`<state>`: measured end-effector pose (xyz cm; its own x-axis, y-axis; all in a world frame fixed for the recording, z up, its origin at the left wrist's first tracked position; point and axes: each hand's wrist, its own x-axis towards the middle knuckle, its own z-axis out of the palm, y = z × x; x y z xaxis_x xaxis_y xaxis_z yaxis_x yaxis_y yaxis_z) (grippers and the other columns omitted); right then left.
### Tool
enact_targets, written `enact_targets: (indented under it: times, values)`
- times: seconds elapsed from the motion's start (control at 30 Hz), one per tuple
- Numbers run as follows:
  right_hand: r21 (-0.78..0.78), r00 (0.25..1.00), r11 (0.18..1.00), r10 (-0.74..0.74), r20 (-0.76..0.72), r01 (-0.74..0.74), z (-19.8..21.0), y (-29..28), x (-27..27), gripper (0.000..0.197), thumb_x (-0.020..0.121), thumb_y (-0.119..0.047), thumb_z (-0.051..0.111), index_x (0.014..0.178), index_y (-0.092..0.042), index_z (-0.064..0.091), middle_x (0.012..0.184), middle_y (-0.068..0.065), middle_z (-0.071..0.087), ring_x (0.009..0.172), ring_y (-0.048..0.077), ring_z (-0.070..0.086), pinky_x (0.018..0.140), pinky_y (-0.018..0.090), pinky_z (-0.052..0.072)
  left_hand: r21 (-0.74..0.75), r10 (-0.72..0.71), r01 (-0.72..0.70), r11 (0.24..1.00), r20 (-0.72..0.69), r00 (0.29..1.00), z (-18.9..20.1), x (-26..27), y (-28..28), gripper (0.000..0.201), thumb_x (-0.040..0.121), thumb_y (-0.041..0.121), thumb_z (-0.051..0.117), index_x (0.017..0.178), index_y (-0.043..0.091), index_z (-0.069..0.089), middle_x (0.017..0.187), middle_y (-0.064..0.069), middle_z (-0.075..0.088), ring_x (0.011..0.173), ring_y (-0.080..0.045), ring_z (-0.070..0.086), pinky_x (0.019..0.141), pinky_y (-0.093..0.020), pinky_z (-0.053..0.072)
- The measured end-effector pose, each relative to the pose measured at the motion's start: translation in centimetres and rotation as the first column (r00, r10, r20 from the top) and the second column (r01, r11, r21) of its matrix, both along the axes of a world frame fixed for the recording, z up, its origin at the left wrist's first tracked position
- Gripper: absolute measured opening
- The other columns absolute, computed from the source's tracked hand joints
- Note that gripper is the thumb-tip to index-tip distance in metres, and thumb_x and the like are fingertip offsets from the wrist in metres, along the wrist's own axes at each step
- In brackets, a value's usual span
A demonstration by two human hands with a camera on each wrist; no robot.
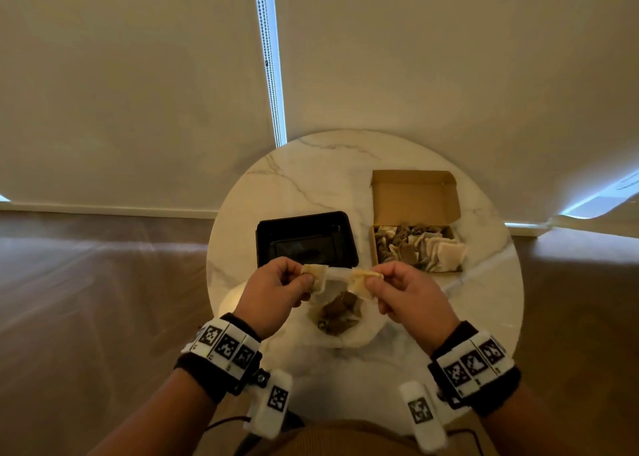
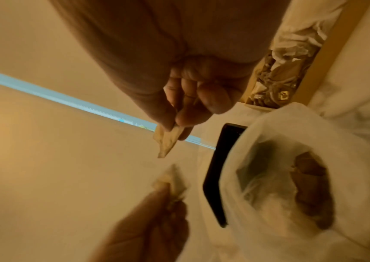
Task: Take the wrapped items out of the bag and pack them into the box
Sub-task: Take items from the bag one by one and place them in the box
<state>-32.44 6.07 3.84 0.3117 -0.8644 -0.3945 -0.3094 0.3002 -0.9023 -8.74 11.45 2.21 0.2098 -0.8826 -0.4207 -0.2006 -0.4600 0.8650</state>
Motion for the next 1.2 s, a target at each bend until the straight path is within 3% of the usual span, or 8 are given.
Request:
enact_targets:
  times: [0.23,0.37,0.5,0.7,0.8,0.9,1.03,1.2]
  values:
    - [-0.017,0.991,0.999,-0.046,0.127,0.049,2.6,-0.7,-0.4,0.010,0.096,-0.014,0.068,0.101,-0.004,0.067,0.063,0.007,0.066,0.051,0.014,0.056,0.044,0.024,0.041,-0.015,-0.130,0.129,0.992,-0.089,0.988,0.9,-3.9,-1.9,0.002,0.094,0.020,0.073,0.094,0.019,0.074,0.086,-0.004,0.079,0.078,-0.017,0.076,0.075,-0.032,0.063]
    - [-0.140,1.000,0.990,-0.009,0.023,0.012,2.2,-0.7,-0.5,0.005,0.093,-0.015,0.074,0.093,-0.011,0.070,0.067,0.000,0.068,0.056,0.011,0.058,0.051,0.020,0.045,-0.052,-0.187,0.180,0.982,-0.198,0.962,1.9,-5.3,-2.3,0.009,0.098,0.019,0.068,0.101,0.014,0.075,0.091,-0.011,0.078,0.072,-0.011,0.071,0.069,-0.026,0.058]
    - [-0.267,0.994,0.963,0.007,-0.109,-0.036,1.2,-0.5,-0.9,0.007,0.090,-0.021,0.077,0.089,-0.024,0.071,0.077,-0.005,0.071,0.070,0.009,0.065,0.064,0.029,0.056,-0.073,-0.209,0.197,0.978,-0.263,0.942,1.7,-5.3,-2.0,0.012,0.100,0.019,0.064,0.102,0.012,0.073,0.095,-0.015,0.076,0.077,-0.016,0.071,0.072,-0.029,0.059]
    - [-0.249,0.980,0.961,0.078,-0.181,-0.123,0.3,0.1,-1.0,0.007,0.092,-0.024,0.074,0.096,-0.023,0.068,0.083,-0.003,0.071,0.067,0.003,0.062,0.063,0.020,0.052,-0.054,-0.226,0.220,0.974,-0.261,0.938,0.8,-4.8,-1.4,0.019,0.100,0.035,0.064,0.103,0.019,0.075,0.099,-0.009,0.077,0.095,-0.032,0.074,0.089,-0.046,0.061]
    - [-0.226,0.975,0.966,0.076,-0.211,-0.124,-0.5,0.2,-1.1,0.020,0.090,-0.027,0.076,0.108,-0.028,0.065,0.088,-0.004,0.068,0.060,0.003,0.057,0.060,0.022,0.051,-0.082,-0.294,0.283,0.956,-0.229,0.928,0.5,-4.8,-1.2,0.016,0.095,0.024,0.072,0.108,0.014,0.072,0.100,-0.009,0.078,0.096,-0.032,0.074,0.091,-0.051,0.061]
    - [-0.227,0.961,0.961,0.098,-0.257,-0.159,-1.1,0.2,-1.4,0.033,0.089,-0.030,0.076,0.121,-0.032,0.066,0.104,-0.011,0.065,0.061,0.005,0.055,0.063,0.023,0.053,-0.090,-0.331,0.319,0.943,-0.191,0.924,0.3,-4.9,-1.4,0.011,0.095,0.016,0.072,0.106,0.016,0.072,0.099,-0.007,0.077,0.093,-0.029,0.074,0.089,-0.049,0.061]
    - [-0.231,0.954,0.948,0.158,-0.255,-0.218,-1.8,-0.2,-1.8,0.012,0.091,-0.027,0.073,0.103,-0.028,0.074,0.093,-0.009,0.071,0.065,0.003,0.060,0.063,0.018,0.048,-0.073,-0.295,0.288,0.955,-0.120,0.948,-0.2,-5.2,-1.8,0.007,0.094,0.016,0.072,0.101,0.017,0.070,0.091,-0.005,0.077,0.086,-0.026,0.074,0.082,-0.047,0.062]
    - [-0.186,0.945,0.958,0.162,-0.283,-0.220,-2.5,-2.0,-3.0,0.008,0.092,-0.027,0.072,0.100,-0.029,0.074,0.090,-0.011,0.074,0.076,0.001,0.064,0.069,0.017,0.050,-0.019,-0.223,0.222,0.975,-0.081,0.972,-0.9,-5.5,-2.5,0.010,0.093,0.023,0.074,0.101,0.019,0.069,0.089,0.000,0.078,0.081,-0.015,0.076,0.078,-0.035,0.063]
